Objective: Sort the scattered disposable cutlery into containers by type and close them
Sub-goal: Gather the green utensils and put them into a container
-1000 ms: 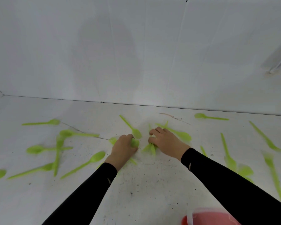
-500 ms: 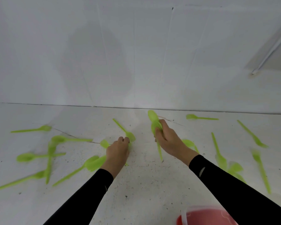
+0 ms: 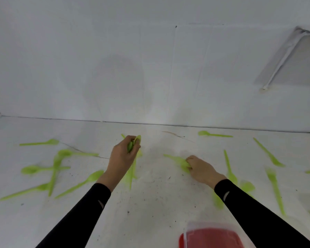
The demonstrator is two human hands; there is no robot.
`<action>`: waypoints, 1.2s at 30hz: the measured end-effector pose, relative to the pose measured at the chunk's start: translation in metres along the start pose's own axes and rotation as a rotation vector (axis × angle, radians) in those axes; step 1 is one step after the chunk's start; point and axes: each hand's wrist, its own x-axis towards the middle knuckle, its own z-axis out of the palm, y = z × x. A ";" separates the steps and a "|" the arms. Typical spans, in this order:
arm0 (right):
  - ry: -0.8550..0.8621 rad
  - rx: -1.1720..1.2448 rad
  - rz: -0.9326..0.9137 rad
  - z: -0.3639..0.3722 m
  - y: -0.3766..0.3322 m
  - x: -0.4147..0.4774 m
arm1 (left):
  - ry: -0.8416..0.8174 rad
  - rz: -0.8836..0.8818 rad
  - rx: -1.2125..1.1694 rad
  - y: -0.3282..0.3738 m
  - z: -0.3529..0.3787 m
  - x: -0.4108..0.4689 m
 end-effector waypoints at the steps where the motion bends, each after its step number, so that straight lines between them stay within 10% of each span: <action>1: 0.014 0.004 -0.009 0.000 0.001 -0.002 | 0.026 -0.042 -0.096 0.004 0.000 -0.001; 10: 0.188 0.528 -0.090 -0.057 0.037 -0.063 | 0.294 -0.123 -0.326 0.072 0.040 -0.018; 20: 0.110 1.568 0.168 -0.086 0.133 -0.127 | 0.018 -0.185 -0.823 0.178 0.157 -0.049; 36: -0.184 2.297 0.081 -0.058 0.181 -0.121 | -0.211 -0.419 -0.871 0.190 0.256 -0.086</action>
